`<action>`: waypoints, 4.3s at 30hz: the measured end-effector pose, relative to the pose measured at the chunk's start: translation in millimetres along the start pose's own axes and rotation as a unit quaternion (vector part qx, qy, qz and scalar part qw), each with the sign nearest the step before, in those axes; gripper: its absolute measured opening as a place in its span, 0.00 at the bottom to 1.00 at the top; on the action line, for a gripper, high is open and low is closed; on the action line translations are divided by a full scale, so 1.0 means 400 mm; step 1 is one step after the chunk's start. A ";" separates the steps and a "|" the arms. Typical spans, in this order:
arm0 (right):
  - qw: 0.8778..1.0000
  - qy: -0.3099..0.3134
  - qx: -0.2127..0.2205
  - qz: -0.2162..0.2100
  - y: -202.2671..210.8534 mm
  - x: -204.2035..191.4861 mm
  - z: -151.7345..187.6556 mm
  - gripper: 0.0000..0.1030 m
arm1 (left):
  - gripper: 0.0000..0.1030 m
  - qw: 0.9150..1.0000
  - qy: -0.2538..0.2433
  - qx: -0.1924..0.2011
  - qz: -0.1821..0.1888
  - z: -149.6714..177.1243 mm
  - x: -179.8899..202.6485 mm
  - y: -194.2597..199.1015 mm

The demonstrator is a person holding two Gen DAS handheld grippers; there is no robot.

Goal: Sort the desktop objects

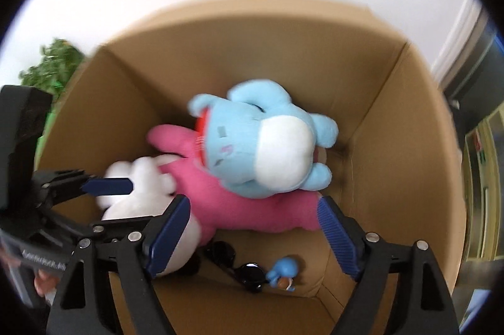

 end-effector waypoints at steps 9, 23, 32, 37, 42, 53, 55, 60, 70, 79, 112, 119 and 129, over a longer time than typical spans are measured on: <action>0.978 0.079 0.189 -0.040 0.351 -0.160 0.303 0.81 | 0.86 0.977 -0.128 0.161 -0.061 0.299 0.124 0.291; 0.954 -0.034 0.291 -0.069 0.259 -0.204 0.859 0.86 | 1.00 0.881 -0.082 0.413 -0.218 0.945 -0.031 0.277; 0.959 -0.043 0.279 -0.010 0.246 -0.293 0.945 0.86 | 1.00 0.883 -0.017 0.413 -0.224 1.053 -0.043 0.230; 0.962 -0.029 0.270 -0.011 0.351 -0.283 0.836 0.86 | 1.00 0.882 -0.017 0.405 -0.240 0.987 -0.007 0.332; 0.977 -0.023 0.213 0.006 0.392 -0.260 0.663 0.86 | 1.00 0.897 0.011 0.363 -0.254 0.842 -0.019 0.419; 0.993 -0.050 0.097 0.033 0.333 -0.186 0.324 0.86 | 1.00 0.936 0.081 0.255 -0.227 0.486 -0.108 0.429; 0.993 -0.063 0.092 0.042 0.308 -0.160 0.298 0.86 | 1.00 0.934 0.086 0.250 -0.240 0.441 -0.122 0.418; 0.992 -0.067 0.081 0.072 0.228 -0.123 0.268 0.86 | 1.00 0.915 0.060 0.300 -0.264 0.392 -0.102 0.408; 0.992 -0.055 0.060 0.097 0.155 -0.104 0.233 0.86 | 1.00 0.920 0.049 0.286 -0.262 0.318 -0.111 0.352; 0.993 -0.057 0.048 0.096 0.119 -0.094 0.242 0.86 | 1.00 0.927 0.045 0.273 -0.255 0.299 -0.112 0.312; 0.993 -0.076 0.028 0.083 0.052 -0.051 0.263 0.86 | 1.00 0.936 0.039 0.252 -0.243 0.271 -0.080 0.242; 0.993 -0.078 0.025 0.086 0.050 -0.050 0.262 0.86 | 1.00 0.938 0.041 0.244 -0.245 0.264 -0.085 0.224; 0.993 -0.082 0.022 0.083 0.031 -0.046 0.261 0.96 | 1.00 0.945 0.045 0.233 -0.227 0.251 -0.106 0.187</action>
Point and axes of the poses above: each gripper's, at about its wrist camera, not at the fingertips, and y roughly against the way its jaws point, x to its right, z to its underside, the point moved 9 cm from there along -y, roughly the way its jaws point, and after that the axes turned 10 degrees about -x, right-handed, at the moved point
